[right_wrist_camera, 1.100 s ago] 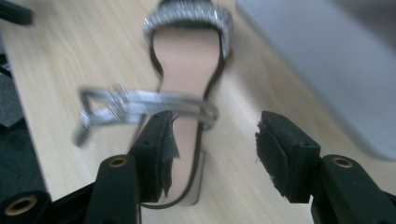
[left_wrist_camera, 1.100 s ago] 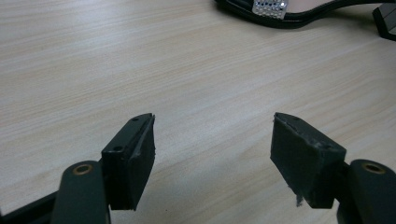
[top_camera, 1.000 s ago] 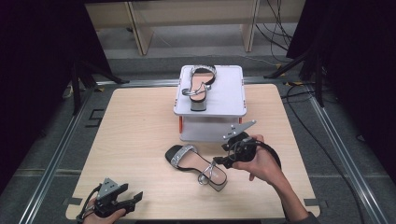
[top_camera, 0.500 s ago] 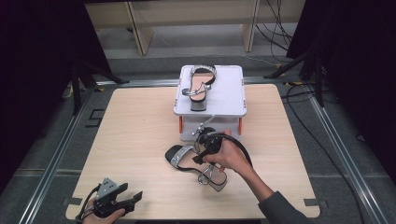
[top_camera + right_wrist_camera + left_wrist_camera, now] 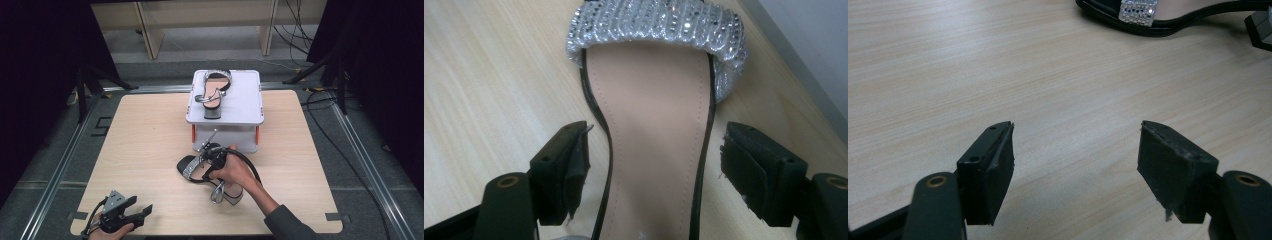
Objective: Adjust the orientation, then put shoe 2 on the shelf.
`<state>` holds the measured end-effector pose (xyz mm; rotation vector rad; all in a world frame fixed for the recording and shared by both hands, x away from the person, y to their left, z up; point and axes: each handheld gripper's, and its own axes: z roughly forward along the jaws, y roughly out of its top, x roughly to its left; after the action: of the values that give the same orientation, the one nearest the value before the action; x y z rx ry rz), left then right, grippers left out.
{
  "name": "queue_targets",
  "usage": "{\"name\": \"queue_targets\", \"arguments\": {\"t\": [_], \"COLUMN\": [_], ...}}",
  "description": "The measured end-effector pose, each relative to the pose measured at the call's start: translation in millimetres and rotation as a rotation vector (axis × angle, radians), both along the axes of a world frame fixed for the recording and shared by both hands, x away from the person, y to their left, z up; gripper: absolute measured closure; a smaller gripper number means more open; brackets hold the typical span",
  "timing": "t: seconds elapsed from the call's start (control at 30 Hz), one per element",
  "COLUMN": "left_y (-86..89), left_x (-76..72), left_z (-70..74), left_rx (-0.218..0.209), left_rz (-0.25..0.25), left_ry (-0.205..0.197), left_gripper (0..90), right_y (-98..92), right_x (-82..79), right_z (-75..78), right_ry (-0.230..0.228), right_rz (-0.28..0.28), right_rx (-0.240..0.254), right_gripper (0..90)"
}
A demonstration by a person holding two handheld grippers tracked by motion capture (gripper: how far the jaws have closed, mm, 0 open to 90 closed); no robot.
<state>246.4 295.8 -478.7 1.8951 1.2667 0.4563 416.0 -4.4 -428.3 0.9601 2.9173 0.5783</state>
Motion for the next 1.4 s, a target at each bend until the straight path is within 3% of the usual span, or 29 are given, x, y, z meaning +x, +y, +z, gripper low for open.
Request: {"name": "queue_targets", "arguments": {"t": [0.03, 0.17, 0.27, 0.3, 0.5, 0.57, 0.63, 0.67, 0.7, 0.73, 0.8, 0.9, 0.93, 1.0, 1.07, 1.23, 1.4], "left_y": [-0.8, -0.9, 0.0, -0.8, -0.9, -0.9, -0.9, -0.9, -0.9, -0.9, -1.2, -1.0, -1.0, 0.2, 0.2, -0.5, -0.8], "left_x": [-0.5, -0.4, -0.2, -0.5, -0.1, 0.0, -0.1, -0.2, -0.3, -0.3, -0.5, -0.5, -0.5, -0.2, -0.2, 0.0, 0.0], "left_z": [0.1, -0.2, -0.2, -0.2, -0.9, -0.8, -0.7, -0.8, -0.9, -0.9, -0.5, -0.4, -0.5, -0.4, -0.2, 0.5, 0.2], "left_rx": [-0.018, -0.018, -0.002, -0.019, -0.026, -0.025, -0.026, -0.026, -0.026, -0.025, -0.023, -0.016, -0.016, -0.002, -0.003, -0.016, -0.026], "left_rz": [0.003, 0.002, 0.0, 0.002, 0.001, 0.001, 0.001, 0.002, 0.002, 0.001, -0.001, -0.002, -0.002, -0.006, -0.003, -0.002, 0.0], "left_ry": [-0.001, -0.002, 0.0, -0.001, -0.003, -0.003, -0.004, -0.004, -0.004, -0.004, 0.0, 0.001, 0.001, 0.003, 0.001, 0.0, 0.002], "left_gripper": [30.4, 30.4, 30.4, 30.4, 30.3, 30.3, 30.3, 30.3, 30.3, 30.3, 30.3, 30.3, 30.3, 30.3, 30.3, 30.3, 30.3], "right_y": [0.8, 4.3, 6.5, 7.4, 5.7, 5.5, 7.4, 6.8, 7.7, 8.3, 8.6, 6.1, 5.8, 4.0, 4.3, 2.1, -1.9], "right_x": [0.5, 0.4, -2.8, -4.1, -2.6, -2.3, -5.9, -4.5, -7.1, -9.0, -9.7, -8.5, -10.6, -9.2, -11.3, -10.3, -12.1], "right_z": [-2.5, -13.2, -22.1, -23.6, -29.8, -30.7, -29.5, -30.0, -29.8, -30.4, -30.0, -29.3, -29.1, -29.2, -28.7, -26.7, -18.3], "right_ry": [-0.003, 0.013, 0.035, 0.033, 0.034, 0.011, 0.032, 0.007, 0.009, -0.013, -0.013, -0.028, -0.017, -0.041, -0.023, -0.054, -0.045], "right_rz": [0.004, -0.018, 0.002, 0.001, 0.006, 0.033, -0.004, 0.033, 0.018, 0.039, 0.043, 0.056, 0.025, 0.055, 0.023, 0.061, 0.078], "right_rx": [-0.006, -0.056, -0.068, -0.082, -0.101, -0.109, -0.118, -0.123, -0.131, -0.145, -0.15, -0.146, -0.139, -0.135, -0.134, -0.148, -0.075], "right_gripper": [27.5, 25.8, 22.8, 22.8, 25.2, 26.1, 27.2, 27.5, 27.7, 28.9, 29.6, 33.8, 35.0, 36.4, 36.9, 41.2, 42.3]}}
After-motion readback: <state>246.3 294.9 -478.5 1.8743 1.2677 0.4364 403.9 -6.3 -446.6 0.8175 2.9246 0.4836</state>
